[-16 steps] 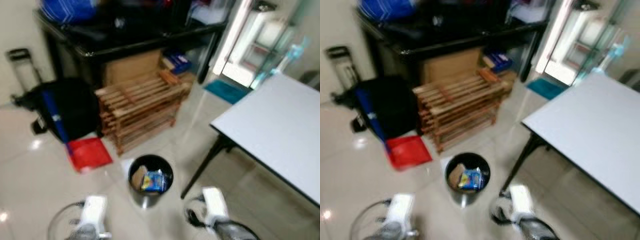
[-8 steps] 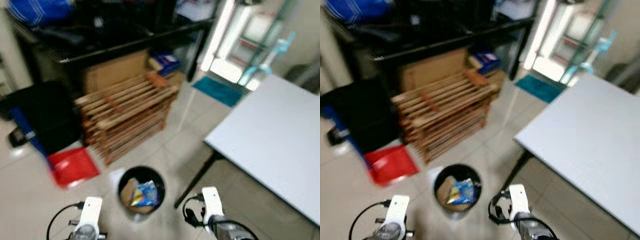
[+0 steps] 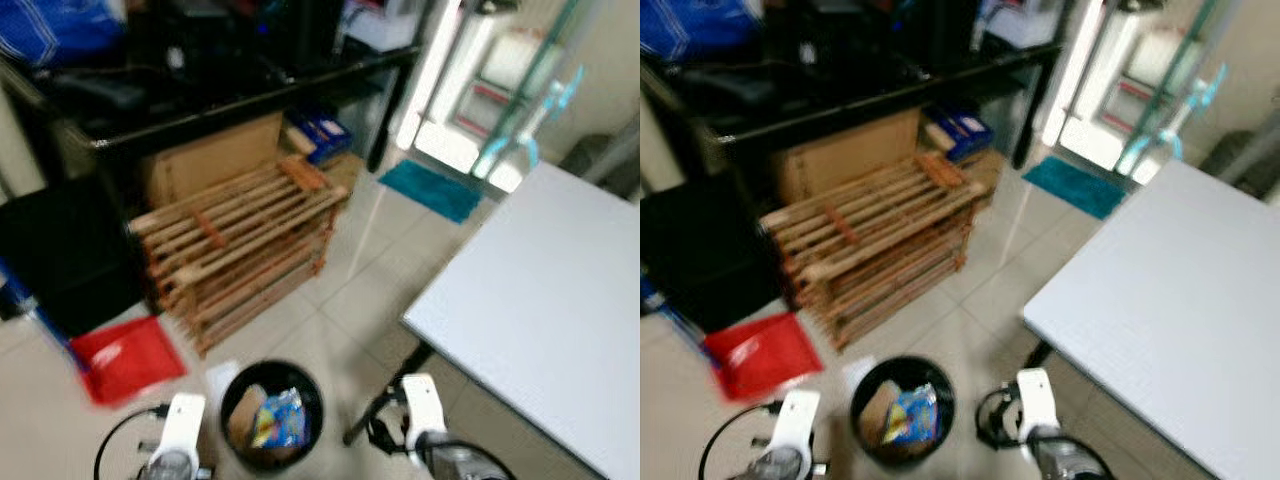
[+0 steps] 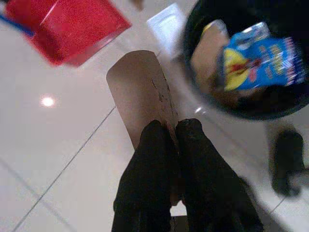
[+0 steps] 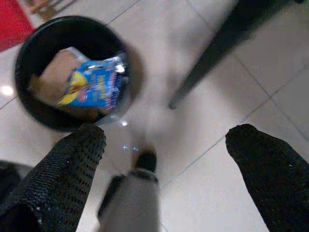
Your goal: Picking trash to rubbish bin
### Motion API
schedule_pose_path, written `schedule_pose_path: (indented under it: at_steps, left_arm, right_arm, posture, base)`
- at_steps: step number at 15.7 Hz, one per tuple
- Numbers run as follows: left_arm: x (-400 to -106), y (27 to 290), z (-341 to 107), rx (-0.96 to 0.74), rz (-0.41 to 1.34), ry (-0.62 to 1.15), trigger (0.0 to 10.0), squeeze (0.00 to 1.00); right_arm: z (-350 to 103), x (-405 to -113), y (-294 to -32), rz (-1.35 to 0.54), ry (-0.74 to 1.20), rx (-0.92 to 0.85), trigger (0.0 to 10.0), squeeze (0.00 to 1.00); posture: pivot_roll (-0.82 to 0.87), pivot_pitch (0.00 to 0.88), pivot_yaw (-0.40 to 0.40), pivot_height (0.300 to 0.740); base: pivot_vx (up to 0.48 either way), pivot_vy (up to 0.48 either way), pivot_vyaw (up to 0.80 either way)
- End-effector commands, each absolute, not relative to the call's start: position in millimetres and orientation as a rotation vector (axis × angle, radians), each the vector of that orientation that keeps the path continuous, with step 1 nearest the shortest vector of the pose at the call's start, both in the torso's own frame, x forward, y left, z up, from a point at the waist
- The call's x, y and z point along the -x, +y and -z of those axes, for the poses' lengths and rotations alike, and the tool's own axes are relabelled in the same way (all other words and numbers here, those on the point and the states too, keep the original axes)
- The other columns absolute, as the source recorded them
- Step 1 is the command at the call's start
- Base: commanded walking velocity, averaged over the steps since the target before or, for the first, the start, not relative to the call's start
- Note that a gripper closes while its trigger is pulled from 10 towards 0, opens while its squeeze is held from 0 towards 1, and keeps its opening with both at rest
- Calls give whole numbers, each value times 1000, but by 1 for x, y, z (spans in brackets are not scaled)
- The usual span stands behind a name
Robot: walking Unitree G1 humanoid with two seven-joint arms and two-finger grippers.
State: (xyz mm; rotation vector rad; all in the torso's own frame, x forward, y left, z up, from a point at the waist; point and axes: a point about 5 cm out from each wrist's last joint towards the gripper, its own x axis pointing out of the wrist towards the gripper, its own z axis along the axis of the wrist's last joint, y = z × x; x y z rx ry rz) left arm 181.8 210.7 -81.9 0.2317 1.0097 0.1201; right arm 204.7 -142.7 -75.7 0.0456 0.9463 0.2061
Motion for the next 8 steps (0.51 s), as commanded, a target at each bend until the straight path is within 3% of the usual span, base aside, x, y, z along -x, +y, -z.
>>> schedule_pose_path:
  at_steps: [1, 8]
  left_arm:
    - [-185, 199, 82, -219, -93, 1001, 10000, 0]
    - [-187, 198, 81, -197, -92, 968, 10000, 0]
  right_arm:
    - [75, -206, -155, -183, 946, -37, 10000, 0]
    - [75, -205, -154, -218, 960, -41, 10000, 0]
  posture:
    - [-10, 52, -152, 740]
    - [-12, 53, -152, 740]
  base:
    - [405, 0, 0]
    - [0, 0, 0]
